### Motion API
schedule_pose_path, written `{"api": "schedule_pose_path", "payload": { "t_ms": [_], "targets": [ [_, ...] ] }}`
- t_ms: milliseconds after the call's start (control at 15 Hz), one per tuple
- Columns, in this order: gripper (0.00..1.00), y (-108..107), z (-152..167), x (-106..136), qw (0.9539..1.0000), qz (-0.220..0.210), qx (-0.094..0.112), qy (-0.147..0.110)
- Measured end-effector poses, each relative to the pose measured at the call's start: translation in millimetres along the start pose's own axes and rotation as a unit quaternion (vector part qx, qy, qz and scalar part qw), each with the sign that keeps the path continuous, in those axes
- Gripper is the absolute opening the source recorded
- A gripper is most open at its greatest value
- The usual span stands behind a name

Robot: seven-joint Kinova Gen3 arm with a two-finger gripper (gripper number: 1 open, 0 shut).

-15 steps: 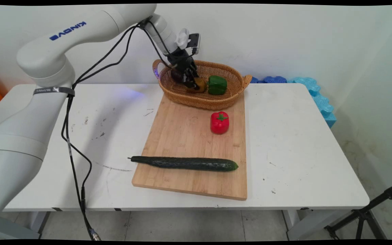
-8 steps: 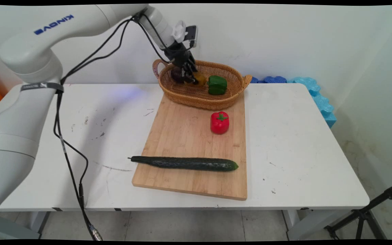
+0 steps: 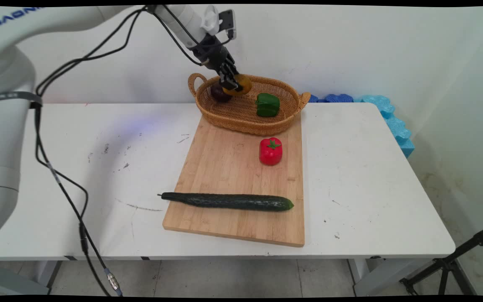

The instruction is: Place the picked object on the cutting board

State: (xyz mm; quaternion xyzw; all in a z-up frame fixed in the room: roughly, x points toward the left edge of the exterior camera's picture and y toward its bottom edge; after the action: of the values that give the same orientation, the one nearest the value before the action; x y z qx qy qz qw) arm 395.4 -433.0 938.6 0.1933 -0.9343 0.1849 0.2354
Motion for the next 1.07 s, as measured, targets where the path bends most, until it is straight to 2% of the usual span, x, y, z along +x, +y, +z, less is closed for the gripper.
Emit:
{"api": "schedule_pose_path", "payload": {
  "t_ms": [400,600,1067],
  "targets": [
    [0.0,46.5,-42.8,2.2,0.9986,-0.051,0.006,0.006],
    [0.0,71.3,-54.9,0.8,0.9975,-0.07,-0.002,0.006],
    [0.0,138.2,-63.0,-8.6,0.9934,-0.109,-0.036,0.004]
  ]
}}
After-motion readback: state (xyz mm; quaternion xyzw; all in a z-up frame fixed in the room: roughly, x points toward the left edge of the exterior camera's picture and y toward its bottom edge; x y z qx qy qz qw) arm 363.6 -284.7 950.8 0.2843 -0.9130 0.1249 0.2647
